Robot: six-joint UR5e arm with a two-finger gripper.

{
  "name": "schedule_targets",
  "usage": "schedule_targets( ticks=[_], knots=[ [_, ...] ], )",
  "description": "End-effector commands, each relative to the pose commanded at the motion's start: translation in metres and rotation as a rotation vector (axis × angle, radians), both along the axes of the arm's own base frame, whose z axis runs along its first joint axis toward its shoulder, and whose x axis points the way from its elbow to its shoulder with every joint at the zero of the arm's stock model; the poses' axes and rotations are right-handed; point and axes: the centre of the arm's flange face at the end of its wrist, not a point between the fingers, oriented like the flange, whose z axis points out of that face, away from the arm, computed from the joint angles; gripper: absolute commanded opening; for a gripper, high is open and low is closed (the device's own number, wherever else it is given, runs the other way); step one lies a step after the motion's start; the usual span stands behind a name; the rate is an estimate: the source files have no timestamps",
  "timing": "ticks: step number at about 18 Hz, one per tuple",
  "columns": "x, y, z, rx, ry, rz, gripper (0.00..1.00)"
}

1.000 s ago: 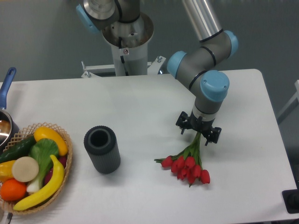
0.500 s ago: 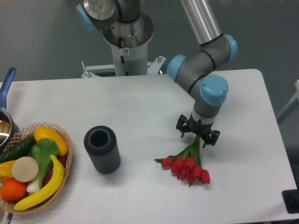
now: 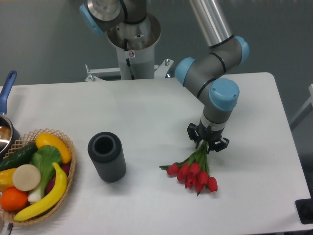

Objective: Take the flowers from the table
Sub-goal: 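Lower the gripper around the stems and close it on them, then lift the gripped tulip bunch up off the table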

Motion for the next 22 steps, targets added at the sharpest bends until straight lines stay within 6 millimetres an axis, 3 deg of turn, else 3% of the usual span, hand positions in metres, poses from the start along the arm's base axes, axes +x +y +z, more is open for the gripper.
schedule_targets(
  ticks=[2,8,9,13,17,20,22],
  knots=[
    [-0.001,0.0,0.003,0.003,0.005,0.005,0.33],
    [-0.001,-0.001,0.008,0.007,0.01,0.006,0.31],
    [0.0,-0.001,0.007,0.003,0.008,0.006,0.24],
    [0.001,-0.002,0.009,0.006,0.011,0.005,0.23],
    [0.003,-0.005,0.046,0.036,0.059,0.004,0.23],
    [0.004,-0.004,0.056,0.045,0.074,0.002,0.23],
    [0.008,-0.004,0.075,0.073,0.095,0.005,0.23]
  ],
)
